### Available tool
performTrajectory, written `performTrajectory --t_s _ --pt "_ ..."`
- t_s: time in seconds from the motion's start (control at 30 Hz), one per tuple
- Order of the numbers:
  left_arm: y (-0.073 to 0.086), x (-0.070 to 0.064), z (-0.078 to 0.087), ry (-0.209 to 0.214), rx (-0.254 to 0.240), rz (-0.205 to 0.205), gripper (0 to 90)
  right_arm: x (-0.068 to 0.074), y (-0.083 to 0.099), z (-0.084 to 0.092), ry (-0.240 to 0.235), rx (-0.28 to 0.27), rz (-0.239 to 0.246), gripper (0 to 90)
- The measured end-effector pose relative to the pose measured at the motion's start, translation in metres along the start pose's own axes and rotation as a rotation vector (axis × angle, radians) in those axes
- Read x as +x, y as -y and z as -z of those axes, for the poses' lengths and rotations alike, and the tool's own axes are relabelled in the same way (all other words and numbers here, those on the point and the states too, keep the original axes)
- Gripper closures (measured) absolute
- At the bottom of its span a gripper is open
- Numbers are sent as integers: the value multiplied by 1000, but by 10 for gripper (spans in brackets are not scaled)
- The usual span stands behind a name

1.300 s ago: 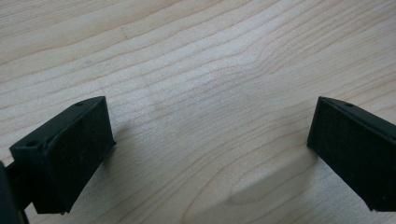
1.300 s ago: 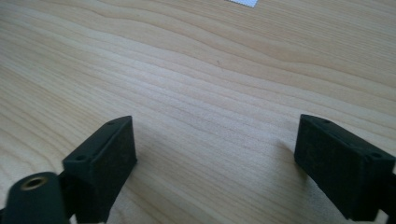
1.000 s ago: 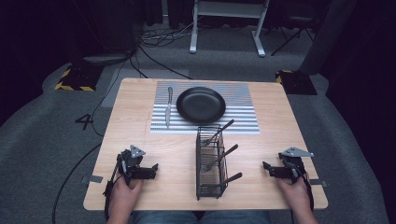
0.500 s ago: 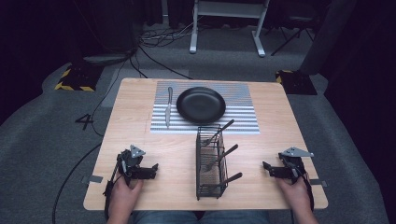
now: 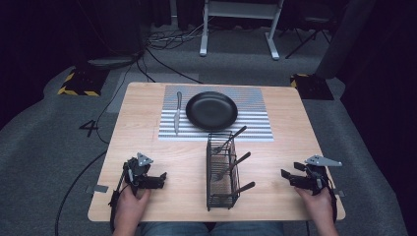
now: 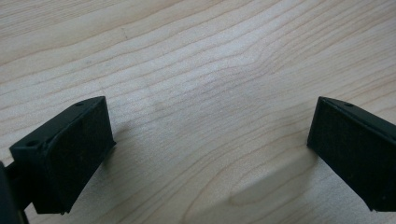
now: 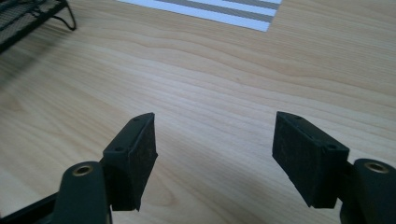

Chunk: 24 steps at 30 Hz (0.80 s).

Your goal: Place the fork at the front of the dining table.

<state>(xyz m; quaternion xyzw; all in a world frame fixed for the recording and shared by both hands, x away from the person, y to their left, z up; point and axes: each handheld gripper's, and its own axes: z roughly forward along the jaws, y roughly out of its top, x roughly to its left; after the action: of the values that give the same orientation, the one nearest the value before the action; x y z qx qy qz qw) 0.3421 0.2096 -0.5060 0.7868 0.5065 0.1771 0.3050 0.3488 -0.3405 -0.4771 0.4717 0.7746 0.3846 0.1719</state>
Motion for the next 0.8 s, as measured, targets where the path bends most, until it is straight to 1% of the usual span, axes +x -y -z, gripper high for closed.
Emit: performTrajectory --t_s 0.07,0.13,0.17,0.2,0.27,0.4,0.53,0.57,0.6,0.67,0.7,0.73,0.8 --pt "0 0 0 0 0 0 2 2 -3 4 -44 11 -4 330" --pt "0 0 0 0 0 0 2 5 -7 10 -81 14 7 341" --pt "0 0 0 0 0 0 2 8 -12 17 -121 -5 14 341" --pt "0 0 0 0 0 0 2 9 -13 21 -128 -18 18 339" --pt "0 0 0 0 0 0 2 13 -16 25 -129 -30 30 339" --pt "0 0 0 0 0 0 2 16 -22 30 -130 -35 38 339" --pt "0 0 0 0 0 0 2 21 -36 37 -141 -44 61 329" --pt "0 0 0 0 1 0 2 21 -36 37 -141 -44 61 329" --pt "0 0 0 0 0 1 2 22 -43 38 -143 -48 80 329" --pt "0 0 0 -1 0 1 2 23 -51 38 -149 -44 89 334" --pt "0 0 0 -1 0 0 2 23 -51 38 -149 -44 89 334" --pt "0 0 0 0 0 1 2 24 -55 38 -151 -43 94 340" --pt "0 0 0 -1 0 1 2 26 -62 38 -158 -43 114 351"
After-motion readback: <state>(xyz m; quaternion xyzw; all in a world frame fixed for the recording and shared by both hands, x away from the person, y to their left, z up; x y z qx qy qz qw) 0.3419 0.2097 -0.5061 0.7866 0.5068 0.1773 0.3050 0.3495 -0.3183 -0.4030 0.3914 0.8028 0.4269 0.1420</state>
